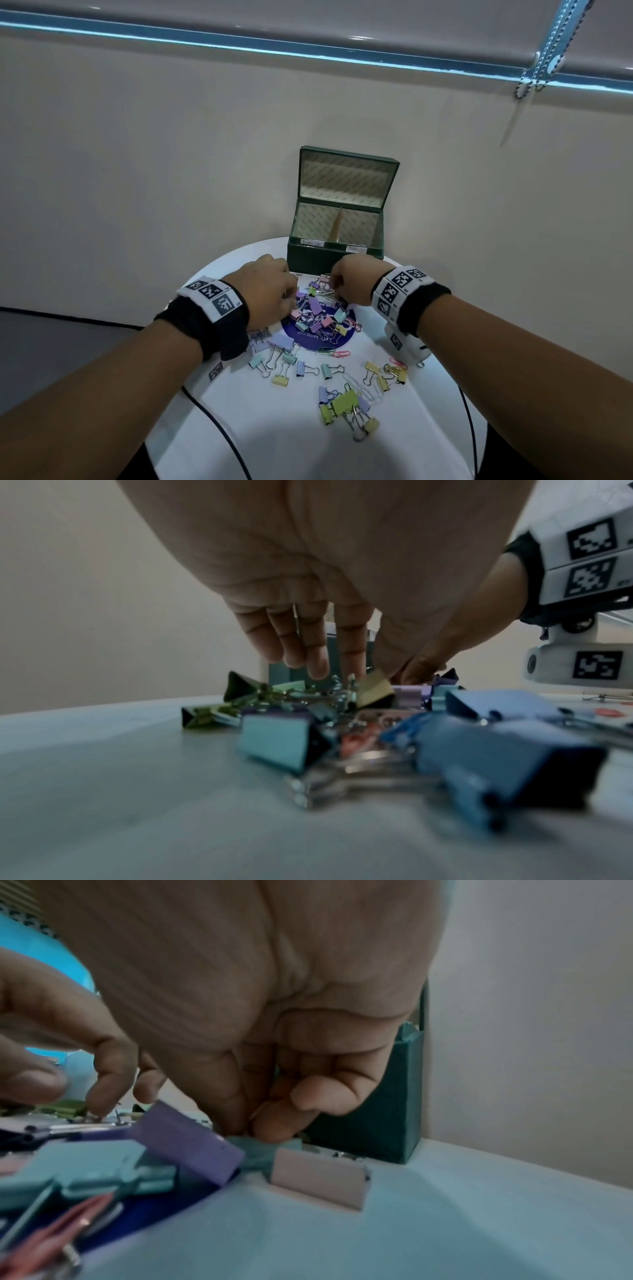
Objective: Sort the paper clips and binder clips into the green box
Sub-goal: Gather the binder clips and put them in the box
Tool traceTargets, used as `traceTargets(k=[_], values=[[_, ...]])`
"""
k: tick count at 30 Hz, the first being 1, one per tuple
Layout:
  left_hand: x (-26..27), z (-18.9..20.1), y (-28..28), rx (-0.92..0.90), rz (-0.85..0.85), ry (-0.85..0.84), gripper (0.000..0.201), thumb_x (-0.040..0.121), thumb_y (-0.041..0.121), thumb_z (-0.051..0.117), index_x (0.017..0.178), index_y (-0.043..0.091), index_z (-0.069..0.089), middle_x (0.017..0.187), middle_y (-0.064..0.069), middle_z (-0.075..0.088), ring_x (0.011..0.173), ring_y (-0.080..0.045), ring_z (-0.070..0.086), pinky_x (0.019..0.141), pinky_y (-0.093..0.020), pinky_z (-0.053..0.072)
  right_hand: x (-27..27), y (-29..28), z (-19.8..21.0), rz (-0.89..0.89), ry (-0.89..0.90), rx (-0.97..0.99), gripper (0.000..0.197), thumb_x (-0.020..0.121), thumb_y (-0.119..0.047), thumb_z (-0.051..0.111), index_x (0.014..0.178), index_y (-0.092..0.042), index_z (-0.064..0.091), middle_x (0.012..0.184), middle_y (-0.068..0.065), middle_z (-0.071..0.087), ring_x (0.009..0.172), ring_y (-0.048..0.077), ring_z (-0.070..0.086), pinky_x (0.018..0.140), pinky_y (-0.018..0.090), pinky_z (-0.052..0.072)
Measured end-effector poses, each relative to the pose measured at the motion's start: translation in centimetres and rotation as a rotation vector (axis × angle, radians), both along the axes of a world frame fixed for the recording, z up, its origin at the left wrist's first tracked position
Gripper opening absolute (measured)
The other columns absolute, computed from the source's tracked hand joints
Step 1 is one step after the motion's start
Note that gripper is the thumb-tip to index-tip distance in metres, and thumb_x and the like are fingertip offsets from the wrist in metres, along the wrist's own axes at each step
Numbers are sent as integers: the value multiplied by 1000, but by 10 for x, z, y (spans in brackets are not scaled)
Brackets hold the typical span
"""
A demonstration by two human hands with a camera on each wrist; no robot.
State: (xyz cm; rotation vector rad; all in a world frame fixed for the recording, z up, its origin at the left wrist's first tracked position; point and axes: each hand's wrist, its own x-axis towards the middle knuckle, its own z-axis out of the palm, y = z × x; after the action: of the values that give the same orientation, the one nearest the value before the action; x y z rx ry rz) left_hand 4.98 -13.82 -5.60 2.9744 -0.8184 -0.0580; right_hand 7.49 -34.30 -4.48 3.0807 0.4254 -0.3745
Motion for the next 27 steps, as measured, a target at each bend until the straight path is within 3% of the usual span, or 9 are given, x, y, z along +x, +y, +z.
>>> traceTargets(k=[2, 5, 9, 11, 13, 18, 20, 23, 27], values=[[1, -1, 1, 7, 5, -3, 24, 96, 46, 49, 108, 32, 64, 112, 5, 52, 108, -17, 44, 92, -37, 45, -1, -1, -1, 14, 0, 19, 14, 93, -15, 55, 85, -18, 66, 92, 1, 68, 90, 24, 64, 79, 29, 53], [1, -1, 1, -4, 5, 4, 25, 96, 48, 50, 112, 35, 64, 113, 7, 51, 111, -17, 44, 93, -37, 44, -2, -7, -1, 0, 34, 38, 18, 94, -15, 51, 80, -17, 62, 89, 2, 67, 83, 22, 61, 76, 28, 53], [1, -4, 0, 0, -60, 62, 39, 95, 54, 50, 134, 49, 52, 119, 10, 48, 115, -15, 39, 97, -35, 40, 1, -8, 5, -33, 9, 79, 15, 96, -19, 55, 99, -19, 70, 98, -2, 70, 89, 17, 66, 81, 29, 57], [0, -6, -1, 36, -69, 82, 43, 95, 57, 48, 137, 54, 46, 123, 10, 46, 116, -15, 37, 98, -35, 38, 0, -5, 4, -71, 18, 112, 12, 94, -27, 62, 101, -23, 71, 94, -2, 72, 80, 15, 68, 74, 29, 60], [0, -6, -1, 48, -51, 73, 42, 95, 58, 46, 136, 53, 47, 125, 9, 46, 117, -17, 37, 98, -36, 38, -1, -1, 3, -97, 39, 97, 17, 90, -35, 70, 97, -20, 73, 86, -1, 73, 73, 15, 71, 68, 30, 62], [-1, 1, -2, 17, -42, 7, 35, 93, 54, 52, 124, 41, 62, 122, 7, 48, 116, -16, 39, 98, -35, 39, 5, 4, -1, -98, 62, -7, 23, 87, -28, 75, 104, -13, 75, 98, 6, 75, 87, 24, 73, 74, 35, 63], [-2, 1, -2, -13, -63, 10, 34, 90, 57, 57, 120, 43, 64, 119, 9, 47, 114, -15, 39, 97, -35, 39, 9, 5, -7, -97, 55, -75, 28, 82, -30, 79, 105, -14, 75, 99, 4, 74, 88, 23, 72, 79, 36, 62], [-5, 1, -3, -17, -108, 62, 41, 81, 66, 63, 120, 53, 62, 116, 14, 43, 111, -11, 35, 96, -33, 38, 11, 7, -14, -114, 31, -55, 20, 84, -25, 72, 102, -14, 73, 99, 3, 72, 89, 22, 68, 82, 35, 60], [-4, 1, -2, 13, -109, 16, 36, 84, 58, 65, 120, 52, 62, 118, 11, 45, 113, -13, 38, 94, -32, 38, -1, 2, -4, -70, 47, 32, 13, 90, -27, 67, 95, -15, 70, 94, 2, 70, 82, 20, 66, 75, 31, 58]])
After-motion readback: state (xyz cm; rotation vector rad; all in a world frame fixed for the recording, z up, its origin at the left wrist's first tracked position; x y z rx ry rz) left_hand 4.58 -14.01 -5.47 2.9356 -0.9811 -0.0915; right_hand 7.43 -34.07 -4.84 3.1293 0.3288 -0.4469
